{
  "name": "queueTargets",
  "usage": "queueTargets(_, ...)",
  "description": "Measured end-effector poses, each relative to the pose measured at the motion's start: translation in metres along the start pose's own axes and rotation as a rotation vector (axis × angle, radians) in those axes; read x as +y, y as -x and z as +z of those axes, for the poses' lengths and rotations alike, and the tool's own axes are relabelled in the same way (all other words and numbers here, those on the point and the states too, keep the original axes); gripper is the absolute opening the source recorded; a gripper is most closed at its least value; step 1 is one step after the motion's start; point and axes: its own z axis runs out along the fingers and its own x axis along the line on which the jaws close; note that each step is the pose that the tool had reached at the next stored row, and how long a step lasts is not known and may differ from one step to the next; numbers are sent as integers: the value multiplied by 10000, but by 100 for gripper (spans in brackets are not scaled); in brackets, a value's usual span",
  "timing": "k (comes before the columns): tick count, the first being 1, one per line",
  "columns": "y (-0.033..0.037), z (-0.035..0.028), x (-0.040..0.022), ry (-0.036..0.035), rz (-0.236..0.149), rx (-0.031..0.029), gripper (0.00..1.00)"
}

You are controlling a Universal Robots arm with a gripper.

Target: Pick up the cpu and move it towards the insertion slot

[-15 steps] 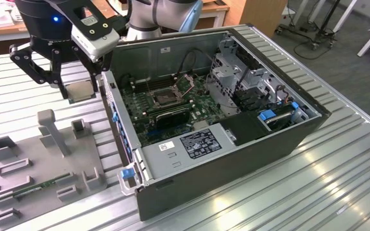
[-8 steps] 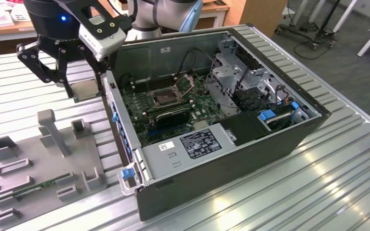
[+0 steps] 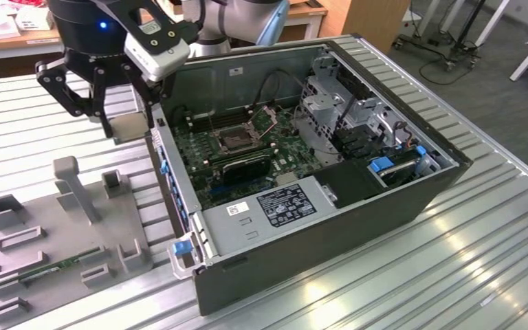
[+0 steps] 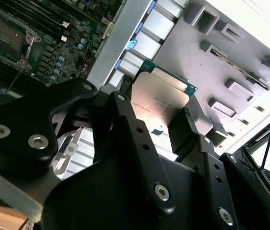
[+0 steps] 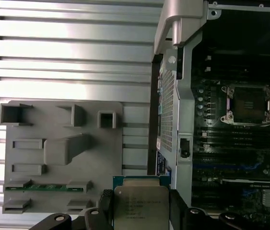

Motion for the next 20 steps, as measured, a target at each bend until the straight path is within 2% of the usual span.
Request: queueTargets(20, 224, 0, -6, 0, 1, 0, 55)
